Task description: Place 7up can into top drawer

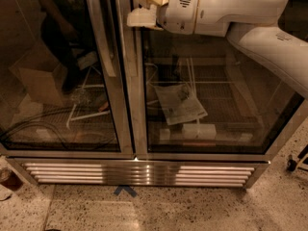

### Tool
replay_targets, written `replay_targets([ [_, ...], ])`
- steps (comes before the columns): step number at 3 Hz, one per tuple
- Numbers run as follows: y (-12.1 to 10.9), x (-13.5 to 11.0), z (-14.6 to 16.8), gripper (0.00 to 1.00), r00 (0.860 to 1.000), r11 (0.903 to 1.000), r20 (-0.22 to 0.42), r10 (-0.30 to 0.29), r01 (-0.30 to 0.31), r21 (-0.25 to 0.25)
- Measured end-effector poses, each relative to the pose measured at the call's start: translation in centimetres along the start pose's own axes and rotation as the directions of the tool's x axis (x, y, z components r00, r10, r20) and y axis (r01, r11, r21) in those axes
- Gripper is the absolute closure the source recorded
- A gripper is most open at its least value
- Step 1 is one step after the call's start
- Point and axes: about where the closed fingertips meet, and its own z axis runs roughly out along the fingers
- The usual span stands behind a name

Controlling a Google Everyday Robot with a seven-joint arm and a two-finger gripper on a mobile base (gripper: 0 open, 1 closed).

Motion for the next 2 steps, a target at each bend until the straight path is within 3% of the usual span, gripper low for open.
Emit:
replay_targets([
  [2, 0.91, 0.47, -1.29, 0.00, 1.000, 0.9995, 0.015, -0.028, 0.028, -0.017],
])
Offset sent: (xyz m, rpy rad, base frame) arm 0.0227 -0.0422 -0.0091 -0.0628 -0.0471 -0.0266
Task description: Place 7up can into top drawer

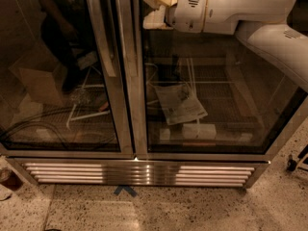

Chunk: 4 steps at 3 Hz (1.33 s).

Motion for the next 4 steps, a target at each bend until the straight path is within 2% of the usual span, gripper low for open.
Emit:
replay_targets([
  [1, 1.16, 0.86, -1.40, 0.02, 1.000, 0.9993, 0.009, -0.026, 0.027, -0.026],
  [2, 1.16, 0.86, -1.40, 0.03, 1.000, 0.9993, 0.009, -0.027, 0.027, -0.026],
  [3, 1.16, 0.86, -1.39, 0.24, 1.000, 0.9993, 0.009, -0.027, 0.027, -0.026],
  [4, 1.15, 0.86, -1.39, 0.34, 1.000, 0.9993, 0.009, -0.027, 0.027, -0.026],
])
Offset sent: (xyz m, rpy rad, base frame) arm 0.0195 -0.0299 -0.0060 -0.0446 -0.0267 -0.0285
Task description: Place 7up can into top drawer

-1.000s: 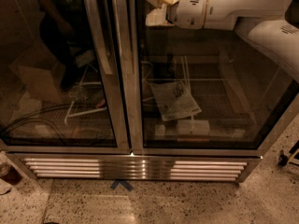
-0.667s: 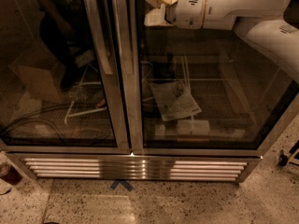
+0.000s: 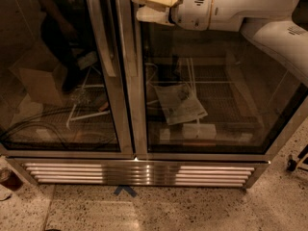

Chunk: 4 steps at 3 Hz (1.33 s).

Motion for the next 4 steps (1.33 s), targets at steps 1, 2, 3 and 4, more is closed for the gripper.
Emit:
replay_targets([
  [1, 0.0, 0.1, 0.2, 0.27, 1.000, 1.0000, 0.002, -0.002, 0.002, 0.002],
  [2, 0.0, 0.1, 0.3, 0.27, 1.000, 1.0000, 0.003, -0.002, 0.002, 0.003],
  [3, 0.1, 0.3, 1.7, 0.18, 1.000, 0.9998, 0.011, -0.008, 0.008, 0.019],
  [4, 0.1, 0.4, 2.2, 0.18, 1.000, 0.9996, 0.013, -0.009, 0.008, 0.026],
])
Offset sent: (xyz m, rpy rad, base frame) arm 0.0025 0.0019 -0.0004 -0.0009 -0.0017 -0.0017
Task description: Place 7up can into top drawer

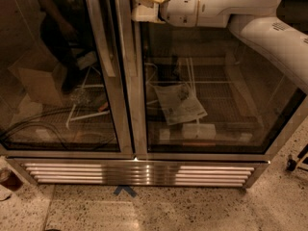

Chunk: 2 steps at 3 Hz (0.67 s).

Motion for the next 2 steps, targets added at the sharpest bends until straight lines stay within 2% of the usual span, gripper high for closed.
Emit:
replay_targets([
  [1, 0.02, 0.07, 0.43, 0.31, 1.000, 1.0000, 0.002, 0.000, 0.000, 0.006],
  [2, 0.03, 0.09, 0.58, 0.50, 1.000, 1.0000, 0.003, 0.000, 0.000, 0.008],
])
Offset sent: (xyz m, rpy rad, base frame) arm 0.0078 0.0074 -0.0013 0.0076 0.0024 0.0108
